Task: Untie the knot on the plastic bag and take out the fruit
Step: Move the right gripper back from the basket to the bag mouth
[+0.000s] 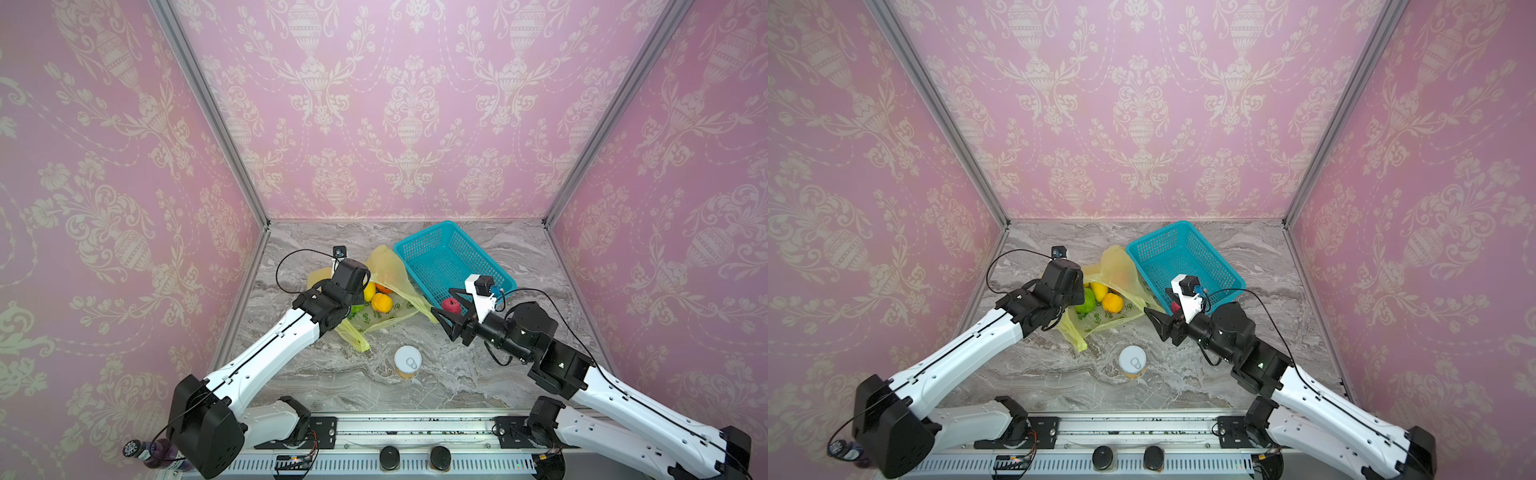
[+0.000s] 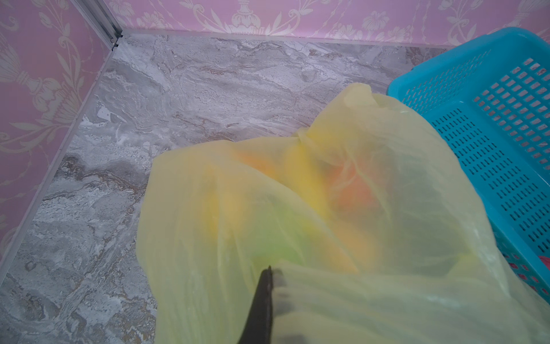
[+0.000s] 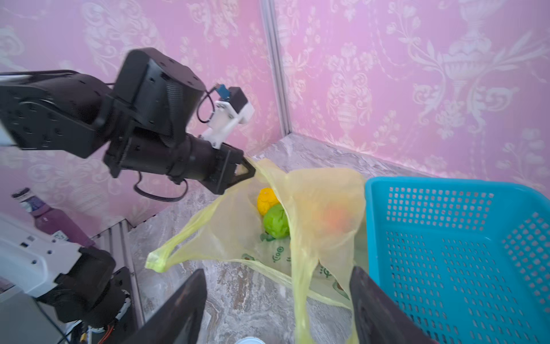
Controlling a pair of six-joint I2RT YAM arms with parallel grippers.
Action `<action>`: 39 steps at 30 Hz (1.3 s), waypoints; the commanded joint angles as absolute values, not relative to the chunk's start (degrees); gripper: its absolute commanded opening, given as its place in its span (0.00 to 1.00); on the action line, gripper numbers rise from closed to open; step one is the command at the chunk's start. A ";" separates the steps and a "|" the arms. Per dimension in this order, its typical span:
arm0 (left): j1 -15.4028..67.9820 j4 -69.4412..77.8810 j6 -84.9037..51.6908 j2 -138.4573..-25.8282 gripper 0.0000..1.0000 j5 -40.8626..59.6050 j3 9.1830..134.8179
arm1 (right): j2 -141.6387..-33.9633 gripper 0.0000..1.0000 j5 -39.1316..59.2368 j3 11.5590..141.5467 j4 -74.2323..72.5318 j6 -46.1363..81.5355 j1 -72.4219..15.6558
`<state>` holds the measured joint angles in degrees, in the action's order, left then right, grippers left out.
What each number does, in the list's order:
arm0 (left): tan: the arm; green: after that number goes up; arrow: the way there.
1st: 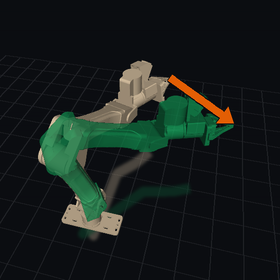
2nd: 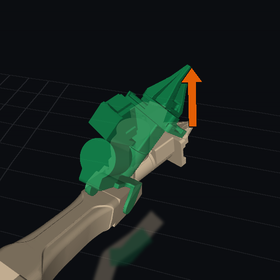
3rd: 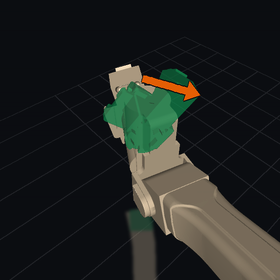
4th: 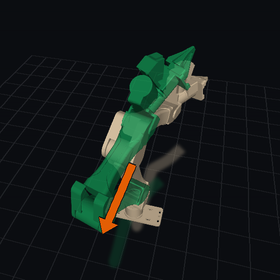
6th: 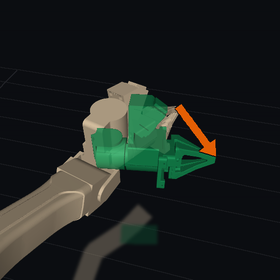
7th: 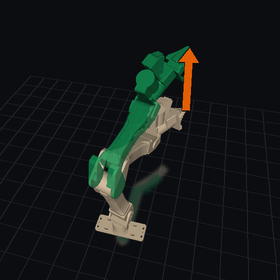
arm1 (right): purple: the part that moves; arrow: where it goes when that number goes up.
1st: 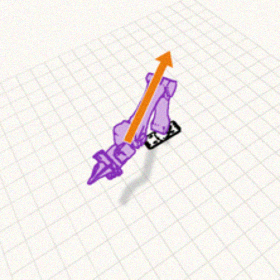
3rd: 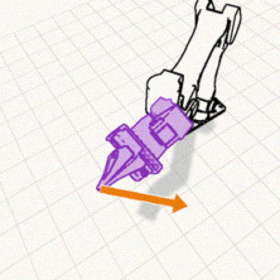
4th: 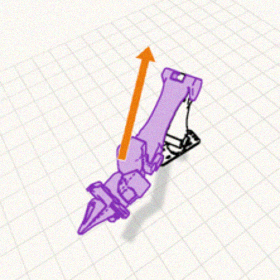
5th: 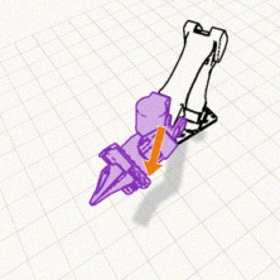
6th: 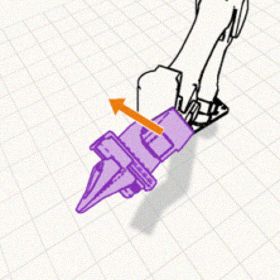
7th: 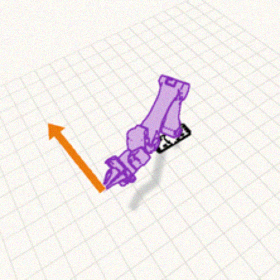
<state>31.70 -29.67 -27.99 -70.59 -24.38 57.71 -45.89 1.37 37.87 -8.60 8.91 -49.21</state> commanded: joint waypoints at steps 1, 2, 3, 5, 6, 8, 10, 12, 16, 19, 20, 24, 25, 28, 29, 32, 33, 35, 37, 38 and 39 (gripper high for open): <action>31.44 -30.76 -28.48 -70.10 0.00 -23.47 57.90 | -52.14 0.76 4.61 37.92 -15.79 5.57 -52.54; 31.46 -30.83 -28.48 -69.97 0.00 -23.55 57.92 | -54.97 0.75 4.77 38.91 -16.90 4.93 -54.05; 31.46 -30.81 -28.41 -69.79 0.00 -23.78 57.81 | -57.51 0.75 4.31 39.82 -17.57 4.17 -55.43; 31.40 -30.78 -28.15 -69.44 0.00 -24.75 57.62 | -63.67 0.76 2.72 42.47 -18.16 2.23 -58.11; 31.46 -30.80 -27.97 -69.29 0.00 -25.23 57.60 | -66.30 0.76 2.26 43.73 -18.16 1.53 -58.87; 31.42 -30.95 -27.73 -69.35 0.00 -26.00 57.74 | -72.22 0.74 0.63 46.15 -18.70 0.44 -60.00; 31.43 -30.92 -27.69 -69.43 0.00 -25.88 57.74 | -77.15 0.72 -0.86 48.05 -18.90 0.11 -60.20; 31.39 -30.78 -27.69 -69.52 0.00 -25.55 57.73 | -81.71 0.71 -2.28 49.27 -19.76 -0.33 -60.29; 31.41 -30.68 -27.69 -69.78 0.00 -25.32 57.74 | -90.07 0.66 -7.06 52.96 -19.09 -0.54 -60.25; 31.45 -30.64 -27.69 -69.87 0.00 -25.67 57.65 | -93.68 0.63 -12.37 54.08 -20.70 -0.44 -60.12; 31.42 -30.74 -27.69 -69.96 0.00 -25.54 57.70 | -94.38 0.62 -13.43 53.54 -22.36 -0.30 -59.82; 31.43 -30.63 -27.95 -69.62 0.00 -24.22 57.59 | -95.21 0.58 -13.68 51.86 -25.57 2.02 -57.65; 31.45 -30.60 -27.95 -69.57 0.00 -24.00 57.63 | -95.66 0.58 -13.76 52.05 -25.45 2.34 -57.17; 31.45 -30.55 -27.88 -69.33 0.00 -24.38 57.57 | -98.95 0.56 -16.61 55.72 -21.04 3.10 -56.38; 31.40 -30.50 -27.80 -69.26 0.00 -24.64 57.57 | -100.46 0.55 -18.11 57.47 -19.20 3.51 -56.18; 31.41 -30.64 -27.82 -69.35 0.00 -24.81 57.57 | -105.60 0.59 -21.90 62.73 -14.44 5.45 -55.34; 31.38 -30.67 -27.94 -69.32 0.00 -24.50 57.66 | -107.19 0.65 -22.95 64.22 -13.38 6.17 -55.05; 31.45 -30.65 -28.05 -69.26 0.00 -23.88 57.64 | -109.77 0.72 -24.10 66.42 -11.73 7.12 -54.48; 31.44 -30.68 -28.04 -69.04 0.00 -23.56 57.66 | -111.87 0.78 -24.52 69.45 -9.96 8.43 -53.77; 31.45 -30.60 -27.96 -68.93 0.00 -23.70 57.65 | -112.72 0.79 -24.52 70.42 -9.22 9.12 -53.35; 31.43 -30.64 -27.91 -68.87 0.00 -23.92 57.55 | -113.69 0.80 -24.43 71.58 -8.25 9.89 -52.97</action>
